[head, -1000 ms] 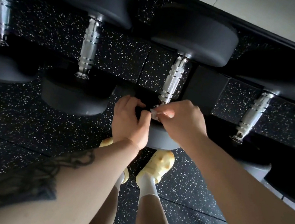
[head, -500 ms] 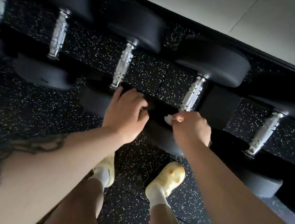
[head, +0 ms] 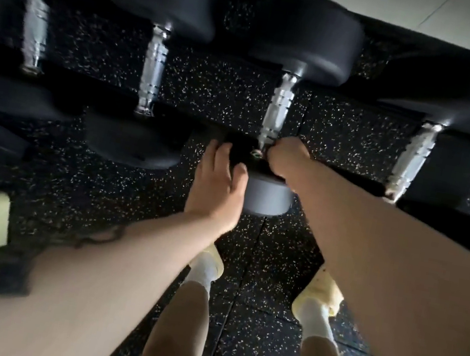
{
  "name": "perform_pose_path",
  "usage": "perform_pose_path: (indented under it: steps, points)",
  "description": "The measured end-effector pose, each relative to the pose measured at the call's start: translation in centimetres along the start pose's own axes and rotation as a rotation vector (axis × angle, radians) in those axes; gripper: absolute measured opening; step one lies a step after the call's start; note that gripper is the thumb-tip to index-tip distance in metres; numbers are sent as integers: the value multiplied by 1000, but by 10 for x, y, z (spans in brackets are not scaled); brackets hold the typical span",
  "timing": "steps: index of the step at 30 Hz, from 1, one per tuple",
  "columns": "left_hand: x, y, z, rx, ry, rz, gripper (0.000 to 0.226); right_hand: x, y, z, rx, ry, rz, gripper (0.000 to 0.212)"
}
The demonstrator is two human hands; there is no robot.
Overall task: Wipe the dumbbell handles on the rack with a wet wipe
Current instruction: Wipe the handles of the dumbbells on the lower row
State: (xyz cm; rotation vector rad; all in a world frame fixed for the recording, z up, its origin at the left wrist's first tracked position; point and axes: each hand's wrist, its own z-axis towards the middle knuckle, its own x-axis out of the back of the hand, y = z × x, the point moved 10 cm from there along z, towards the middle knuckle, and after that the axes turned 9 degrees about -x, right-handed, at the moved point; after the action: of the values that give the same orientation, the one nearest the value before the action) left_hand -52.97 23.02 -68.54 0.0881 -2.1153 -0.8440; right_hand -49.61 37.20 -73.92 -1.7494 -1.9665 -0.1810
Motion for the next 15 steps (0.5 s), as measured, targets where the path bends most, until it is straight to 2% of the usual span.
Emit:
perform_pose_path:
  steps: [2, 6, 8, 10, 12, 15]
  points:
    - [0, -2, 2, 27, -43, -23, 51, -4, -4, 3, -4, -3, 9, 34]
    - [2, -18, 17, 119, -48, -182, 40, 13, 16, -22, -44, 148, 180, 36]
    - [-1, -25, 24, 207, 10, -284, 40, 21, 18, -47, 15, 194, 176, 43]
    - [-1, -29, 28, 302, 117, -315, 40, 25, 7, -67, 153, 246, 162, 44]
    - [-2, -33, 29, 374, 218, -356, 40, 27, -4, -76, 246, 298, 73, 36]
    - [2, -32, 25, 372, 318, -394, 50, 24, -17, -61, 310, 233, -114, 19]
